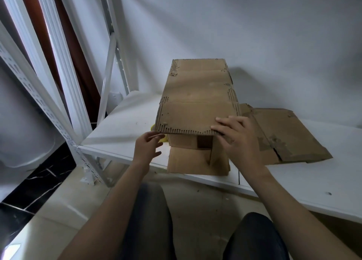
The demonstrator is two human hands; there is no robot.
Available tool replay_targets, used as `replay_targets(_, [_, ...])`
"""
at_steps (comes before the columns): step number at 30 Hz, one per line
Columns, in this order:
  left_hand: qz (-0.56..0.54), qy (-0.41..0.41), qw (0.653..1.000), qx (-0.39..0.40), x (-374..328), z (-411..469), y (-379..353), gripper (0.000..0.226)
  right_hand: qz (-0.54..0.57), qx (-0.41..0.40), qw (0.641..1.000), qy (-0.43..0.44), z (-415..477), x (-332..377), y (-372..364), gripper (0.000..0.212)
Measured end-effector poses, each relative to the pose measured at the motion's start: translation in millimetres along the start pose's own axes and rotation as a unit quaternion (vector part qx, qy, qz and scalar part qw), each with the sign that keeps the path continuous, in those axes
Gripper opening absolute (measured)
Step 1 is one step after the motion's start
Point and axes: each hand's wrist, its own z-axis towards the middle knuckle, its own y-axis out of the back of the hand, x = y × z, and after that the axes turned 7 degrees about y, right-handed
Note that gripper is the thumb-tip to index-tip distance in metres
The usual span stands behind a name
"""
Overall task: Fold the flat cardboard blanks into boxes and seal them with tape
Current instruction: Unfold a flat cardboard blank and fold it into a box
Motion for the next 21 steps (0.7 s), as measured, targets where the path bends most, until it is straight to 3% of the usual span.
replay_targets(8, [0.073,-0.127,0.988,-0.043,-47.3,-12.3,-7.4,0.034,0.066,0.018,0.998,0.001,-8.0,2.4,-4.8,0.033])
replay_targets(10, [0.198,-0.234,0.95,-0.067,-50.3,-8.9,-9.5,0.052,0.14,0.01,0.988,-0.058,-5.4,3.4,1.8,0.032])
replay_targets(12, [0.324,-0.367,0.868,-0.086,-55.3,-9.6,-15.4,0.055,0.183,0.005,0.979,-0.094,-0.6,1.4,8.9,0.029])
replay_targets(14, [0.424,-0.451,0.786,-0.02,-63.8,-13.8,-27.2,0.052,0.212,0.014,0.972,-0.1,4.7,0.1,19.5,0.025])
replay_targets(15, [0.46,-0.456,0.761,0.038,-67.8,-17.8,-35.2,0.055,0.237,0.019,0.965,-0.108,6.9,-0.2,25.6,0.027])
replay_targets(17, [0.509,-0.434,0.734,0.119,-71.8,-25.5,-51.1,0.064,0.3,-0.003,0.941,-0.156,8.7,-4.5,36.6,0.031])
replay_targets(19, [0.522,-0.431,0.726,0.12,-74.6,-29.6,-61.8,0.065,0.33,-0.044,0.921,-0.204,8.0,-23.5,39.5,0.033])
replay_targets(21, [0.518,-0.431,0.73,0.112,-78.4,-31.3,-65.2,0.061,0.311,-0.035,0.925,-0.216,7.9,-54.3,37.3,0.038])
